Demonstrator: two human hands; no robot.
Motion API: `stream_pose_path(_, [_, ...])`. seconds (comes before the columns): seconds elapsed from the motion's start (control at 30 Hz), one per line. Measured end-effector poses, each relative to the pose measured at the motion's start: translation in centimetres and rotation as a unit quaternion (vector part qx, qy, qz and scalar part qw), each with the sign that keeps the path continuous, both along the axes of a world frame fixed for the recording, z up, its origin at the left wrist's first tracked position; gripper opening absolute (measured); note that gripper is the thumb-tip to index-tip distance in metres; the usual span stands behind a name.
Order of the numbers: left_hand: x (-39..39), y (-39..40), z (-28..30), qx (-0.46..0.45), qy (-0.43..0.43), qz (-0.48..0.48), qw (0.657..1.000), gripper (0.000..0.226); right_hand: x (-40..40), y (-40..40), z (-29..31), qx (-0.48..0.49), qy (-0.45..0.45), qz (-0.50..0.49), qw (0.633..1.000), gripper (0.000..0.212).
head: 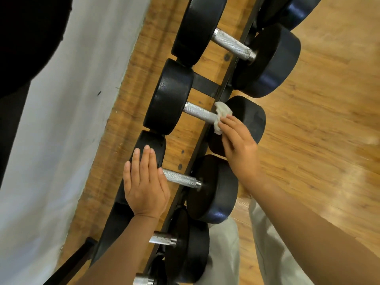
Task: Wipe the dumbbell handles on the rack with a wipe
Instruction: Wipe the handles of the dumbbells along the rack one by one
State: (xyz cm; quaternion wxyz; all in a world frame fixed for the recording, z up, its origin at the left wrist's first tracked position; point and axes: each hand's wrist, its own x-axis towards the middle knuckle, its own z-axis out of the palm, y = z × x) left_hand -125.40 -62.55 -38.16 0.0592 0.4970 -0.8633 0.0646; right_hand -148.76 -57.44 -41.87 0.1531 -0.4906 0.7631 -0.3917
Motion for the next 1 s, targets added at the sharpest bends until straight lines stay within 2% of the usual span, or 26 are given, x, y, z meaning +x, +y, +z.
stream_pose_path(0.1, [0.1, -0.1, -0.2, -0.005, 0.005, -0.001, 1.0, 0.046, -1.3, 3.0, -0.1, -0.006, 0.024, -0.036, 0.999, 0.028])
stream_pose_path(0.2, [0.2, 0.0, -0.3, -0.012, 0.005, -0.003, 1.0, 0.046, -1.3, 5.5, -1.1, 0.03, 0.041, -0.035, 0.998, 0.029])
stream_pose_path(0.3, [0.2, -0.1, -0.5, -0.02, 0.009, -0.003, 1.0, 0.046, -0.6, 6.3, -2.2, 0.078, 0.035, -0.022, 0.996, 0.041])
stream_pose_path(0.43, [0.2, -0.1, -0.5, -0.04, -0.001, -0.007, 0.999, 0.046, 0.0, 5.4, -2.4, 0.067, 0.035, -0.001, 0.997, 0.056])
stream_pose_path(0.5, [0.2, 0.1, -0.6, -0.044, 0.004, -0.005, 0.999, 0.046, 0.1, 5.1, -2.5, 0.069, 0.037, -0.015, 0.997, 0.052])
stream_pose_path(0.6, [0.2, -0.1, -0.8, -0.056, -0.004, -0.005, 0.998, 0.045, -0.5, 3.7, -3.1, 0.039, 0.026, -0.058, 0.997, 0.034])
stream_pose_path(0.67, [0.4, -0.1, -0.9, -0.06, -0.004, -0.01, 0.998, 0.045, -0.7, 2.6, -4.0, 0.015, 0.022, -0.054, 0.998, 0.037])
stream_pose_path(0.73, [0.5, -0.1, -1.0, -0.066, -0.006, -0.011, 0.998, 0.045, -0.5, 2.3, -4.8, 0.044, 0.081, -0.035, 0.995, 0.048])
stream_pose_path(0.83, [0.4, 0.0, -1.0, -0.067, -0.007, -0.01, 0.998, 0.045, -0.9, 2.5, -5.1, 0.111, 0.171, -0.019, 0.979, 0.053])
stream_pose_path(1.0, [0.6, -0.1, -0.9, -0.068, -0.016, -0.014, 0.997, 0.046, -2.7, 0.6, -4.2, 0.146, 0.162, -0.033, 0.975, 0.058])
